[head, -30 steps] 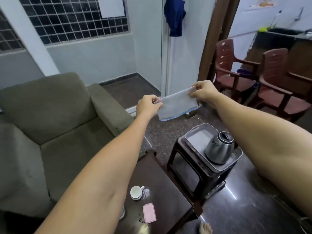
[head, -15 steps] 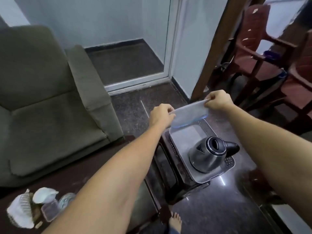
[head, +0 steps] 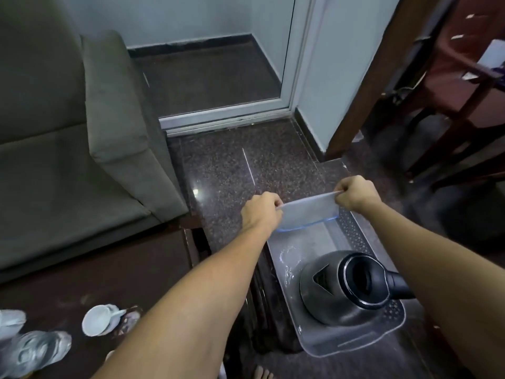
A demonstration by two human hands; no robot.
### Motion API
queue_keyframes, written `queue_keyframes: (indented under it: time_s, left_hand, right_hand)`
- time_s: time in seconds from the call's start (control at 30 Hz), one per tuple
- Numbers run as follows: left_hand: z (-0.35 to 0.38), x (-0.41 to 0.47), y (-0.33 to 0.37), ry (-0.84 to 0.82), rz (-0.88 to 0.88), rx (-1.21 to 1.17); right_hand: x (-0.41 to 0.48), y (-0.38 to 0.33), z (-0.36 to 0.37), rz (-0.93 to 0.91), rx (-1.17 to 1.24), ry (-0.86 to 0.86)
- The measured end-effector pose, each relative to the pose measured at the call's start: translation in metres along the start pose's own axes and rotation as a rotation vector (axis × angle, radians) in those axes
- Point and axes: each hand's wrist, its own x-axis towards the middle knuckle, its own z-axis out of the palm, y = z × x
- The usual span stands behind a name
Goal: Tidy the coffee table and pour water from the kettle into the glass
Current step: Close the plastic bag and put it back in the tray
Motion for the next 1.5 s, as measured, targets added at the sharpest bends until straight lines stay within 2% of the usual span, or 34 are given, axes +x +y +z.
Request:
queue_keyframes:
  time_s: [0.17,0.47,1.0,1.23,1.5]
  left_hand:
    - [0.022,0.017,-0.008,-0.004,-0.014,0.014]
    - [0.047,0.03,-0.02,0.025,0.063,0.092]
    - [0.053,0.024,-0.021,0.066,0.105,0.128]
    - [0.008,-0.007,-0.026,0.178,0.15,0.074]
    - [-0.069,-0.057,-0.099,0.35,0.037,-0.028]
  right_hand:
    - [0.019,0.014,0.02,0.003,-0.004,-0.013]
    - [0.036,0.023,0.043,-0.029,-0.044,0.008]
    - [0.033,0.014,0.033,-0.028,-0.086,-0.024]
    - [0.005,-0.022,0.022,-0.081,-0.13,0.042]
    - [-0.07,-0.141,0.043,-0.325,-0.136,0.125]
